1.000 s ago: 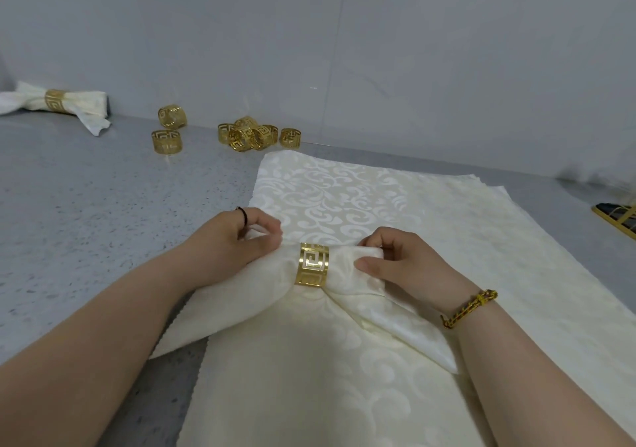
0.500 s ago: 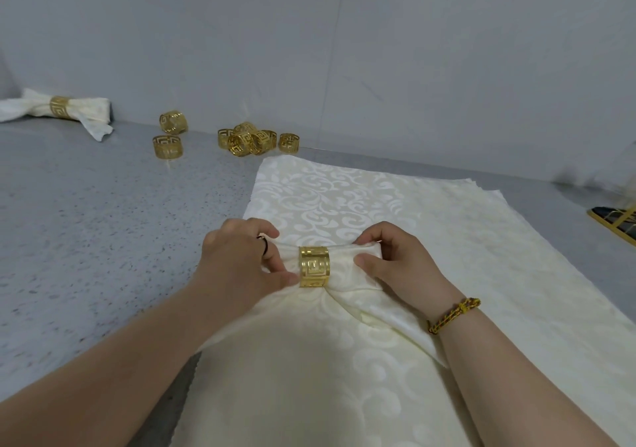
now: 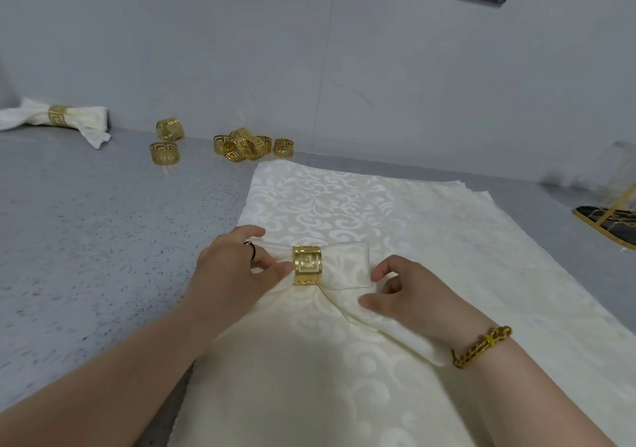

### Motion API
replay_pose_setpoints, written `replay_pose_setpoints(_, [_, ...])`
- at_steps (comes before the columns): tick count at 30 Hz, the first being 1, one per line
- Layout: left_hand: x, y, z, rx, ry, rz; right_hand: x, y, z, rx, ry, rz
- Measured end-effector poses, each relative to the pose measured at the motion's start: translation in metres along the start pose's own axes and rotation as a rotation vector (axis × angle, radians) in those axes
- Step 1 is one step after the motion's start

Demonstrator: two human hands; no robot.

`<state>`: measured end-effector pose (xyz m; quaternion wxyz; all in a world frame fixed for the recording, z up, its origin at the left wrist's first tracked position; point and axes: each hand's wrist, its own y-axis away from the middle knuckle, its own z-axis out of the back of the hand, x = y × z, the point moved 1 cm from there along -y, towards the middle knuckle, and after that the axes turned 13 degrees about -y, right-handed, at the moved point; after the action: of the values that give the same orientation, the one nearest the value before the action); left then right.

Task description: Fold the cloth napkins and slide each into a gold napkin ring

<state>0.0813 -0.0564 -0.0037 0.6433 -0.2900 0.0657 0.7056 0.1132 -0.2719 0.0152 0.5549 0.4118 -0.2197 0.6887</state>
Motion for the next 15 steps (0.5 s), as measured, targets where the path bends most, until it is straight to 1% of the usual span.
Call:
replay_pose_setpoints(1, [0.0,0.0,0.001,0.009,0.078,0.037,0.002,0.0,0.002,0.0,0.007,-0.009])
replay_pose_setpoints(3, [0.004,-0.001,0.002,-0.004,0.213,0.101,0.005,-0.003,0.007,-0.07,-0.029,-0.005])
replay_pose_setpoints(5, [0.008,-0.003,0.003,-0.015,0.273,0.122,0.009,-0.009,0.011,-0.095,-0.125,0.017])
replay_pose_setpoints(8, [0.014,-0.006,0.003,0.027,0.282,0.111,0.016,-0.021,0.008,0.015,-0.333,0.01])
replay_pose_setpoints(9, [0.015,-0.007,0.002,0.039,0.276,0.107,0.018,-0.024,0.006,0.055,-0.359,0.008])
replay_pose_setpoints(12, [0.012,-0.008,0.005,0.036,0.273,0.079,0.024,-0.037,0.001,0.154,-0.234,0.06])
replay_pose_setpoints(14, [0.013,-0.008,0.007,0.022,0.259,0.016,0.026,-0.041,-0.004,0.16,-0.191,0.124])
replay_pose_setpoints(15, [0.012,-0.007,0.008,0.005,0.198,-0.038,0.027,-0.042,-0.007,0.157,-0.194,0.157])
